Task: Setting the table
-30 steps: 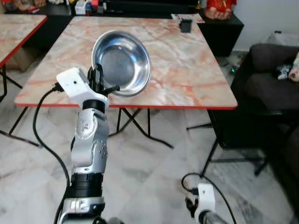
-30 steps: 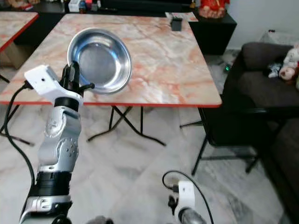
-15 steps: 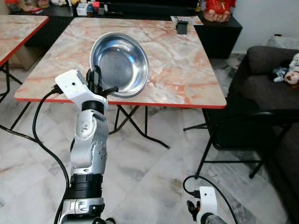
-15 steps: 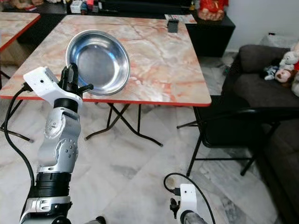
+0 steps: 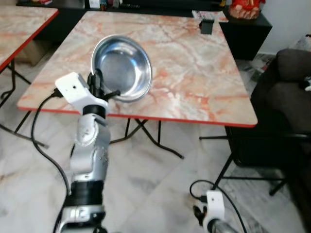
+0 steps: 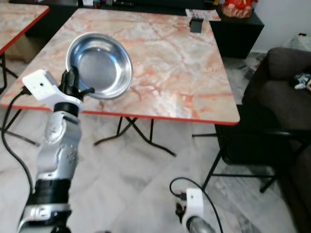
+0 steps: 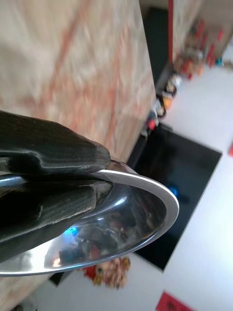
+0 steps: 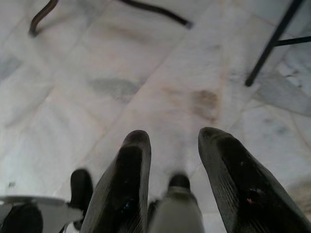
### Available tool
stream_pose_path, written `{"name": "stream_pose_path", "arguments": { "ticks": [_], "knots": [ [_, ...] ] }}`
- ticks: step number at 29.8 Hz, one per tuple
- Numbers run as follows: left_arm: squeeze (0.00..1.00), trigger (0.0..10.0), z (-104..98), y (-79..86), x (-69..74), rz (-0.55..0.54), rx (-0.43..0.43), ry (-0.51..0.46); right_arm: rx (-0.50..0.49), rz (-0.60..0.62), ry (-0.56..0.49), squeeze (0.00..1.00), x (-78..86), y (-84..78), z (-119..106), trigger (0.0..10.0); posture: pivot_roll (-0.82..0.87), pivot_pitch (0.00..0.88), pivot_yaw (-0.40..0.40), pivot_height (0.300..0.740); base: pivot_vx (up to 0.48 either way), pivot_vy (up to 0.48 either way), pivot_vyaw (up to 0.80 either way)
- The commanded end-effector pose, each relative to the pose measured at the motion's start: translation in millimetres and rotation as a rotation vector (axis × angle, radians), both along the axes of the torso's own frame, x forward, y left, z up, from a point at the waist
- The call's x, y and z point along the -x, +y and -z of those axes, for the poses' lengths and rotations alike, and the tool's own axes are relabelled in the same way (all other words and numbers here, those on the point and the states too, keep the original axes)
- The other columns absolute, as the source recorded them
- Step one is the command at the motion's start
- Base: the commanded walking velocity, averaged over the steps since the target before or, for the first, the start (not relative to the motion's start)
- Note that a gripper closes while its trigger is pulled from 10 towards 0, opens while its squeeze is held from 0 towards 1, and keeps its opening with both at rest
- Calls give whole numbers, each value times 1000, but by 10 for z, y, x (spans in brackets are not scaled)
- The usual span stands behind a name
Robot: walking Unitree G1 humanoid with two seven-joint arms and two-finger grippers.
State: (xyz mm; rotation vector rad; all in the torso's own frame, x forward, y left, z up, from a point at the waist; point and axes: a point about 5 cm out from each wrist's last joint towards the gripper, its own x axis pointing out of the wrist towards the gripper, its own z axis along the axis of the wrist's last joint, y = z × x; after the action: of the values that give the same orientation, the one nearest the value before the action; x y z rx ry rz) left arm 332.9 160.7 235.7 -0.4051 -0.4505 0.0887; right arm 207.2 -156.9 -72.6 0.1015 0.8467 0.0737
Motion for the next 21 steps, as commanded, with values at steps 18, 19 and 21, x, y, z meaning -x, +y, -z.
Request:
{"name": "stream_pose_path", "arguments": {
  "ticks": [18, 19, 21],
  "knots": [
    [0, 10000, -28, -165, 6, 53, -10, -12, 24, 15, 24, 0, 64, -120, 30, 10000, 67, 104, -68, 740, 387, 0, 0],
    [0, 10000, -22, -165, 5, 54, -12, -10, 26, 12, 26, 0, 70, -124, 33, 10000, 69, 100, -67, 740, 386, 0, 0],
    [0, 10000, -16, -166, 3, 55, -14, -7, 28, 10, 29, 0, 76, -129, 36, 10000, 72, 95, -68, 740, 386, 0, 0]
  ]
}}
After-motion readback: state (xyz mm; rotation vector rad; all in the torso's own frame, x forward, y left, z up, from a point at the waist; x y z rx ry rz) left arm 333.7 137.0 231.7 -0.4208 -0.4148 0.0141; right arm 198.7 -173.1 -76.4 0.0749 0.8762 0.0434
